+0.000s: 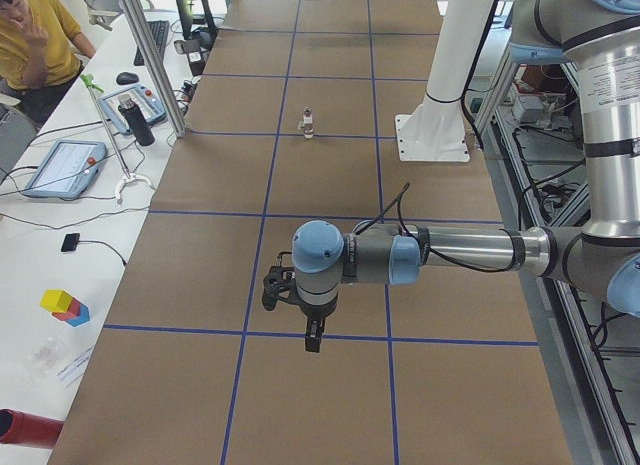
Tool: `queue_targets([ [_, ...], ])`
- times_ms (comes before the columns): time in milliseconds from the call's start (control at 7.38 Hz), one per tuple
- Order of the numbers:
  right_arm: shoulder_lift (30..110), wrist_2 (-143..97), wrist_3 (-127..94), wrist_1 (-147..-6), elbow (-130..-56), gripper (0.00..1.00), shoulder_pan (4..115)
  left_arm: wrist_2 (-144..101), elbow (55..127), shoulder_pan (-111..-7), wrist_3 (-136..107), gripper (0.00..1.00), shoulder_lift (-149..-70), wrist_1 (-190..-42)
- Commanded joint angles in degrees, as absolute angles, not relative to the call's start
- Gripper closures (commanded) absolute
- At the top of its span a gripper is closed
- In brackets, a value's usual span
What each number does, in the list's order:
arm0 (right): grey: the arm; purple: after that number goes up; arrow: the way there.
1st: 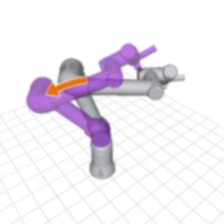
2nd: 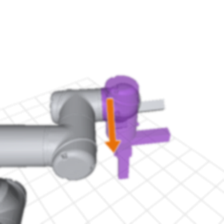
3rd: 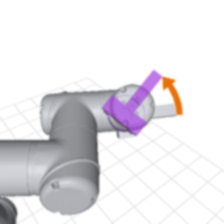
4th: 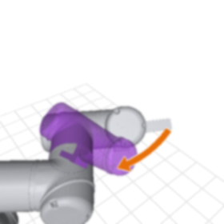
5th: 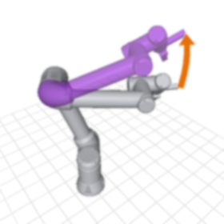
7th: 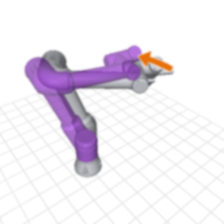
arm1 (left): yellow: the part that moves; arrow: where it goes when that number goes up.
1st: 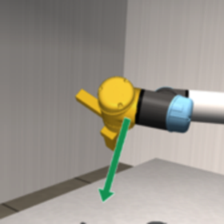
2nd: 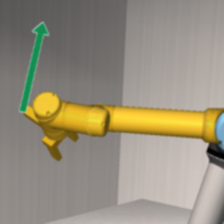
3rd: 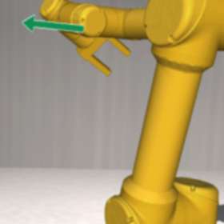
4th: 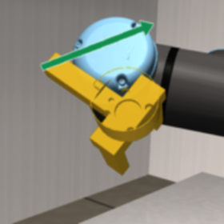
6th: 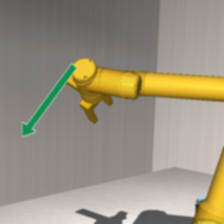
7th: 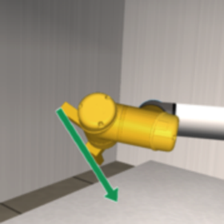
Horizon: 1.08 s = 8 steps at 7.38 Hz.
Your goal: Assemble PPR valve and pipe with both arms
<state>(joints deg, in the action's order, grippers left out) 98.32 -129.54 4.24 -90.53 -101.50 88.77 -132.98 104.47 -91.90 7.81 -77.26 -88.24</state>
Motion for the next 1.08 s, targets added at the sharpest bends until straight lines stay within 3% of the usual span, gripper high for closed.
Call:
queue_targets([
  [0,98.35,-129.55,4.22,-90.53,-101.16,0.00,88.77,-132.98,104.50,-91.93,7.82,0.00,-77.34,-88.24],
  [948,98.26,-129.64,4.39,-90.44,-98.96,0.00,88.77,-133.07,104.41,-91.85,7.82,0.00,-77.34,-88.24],
])
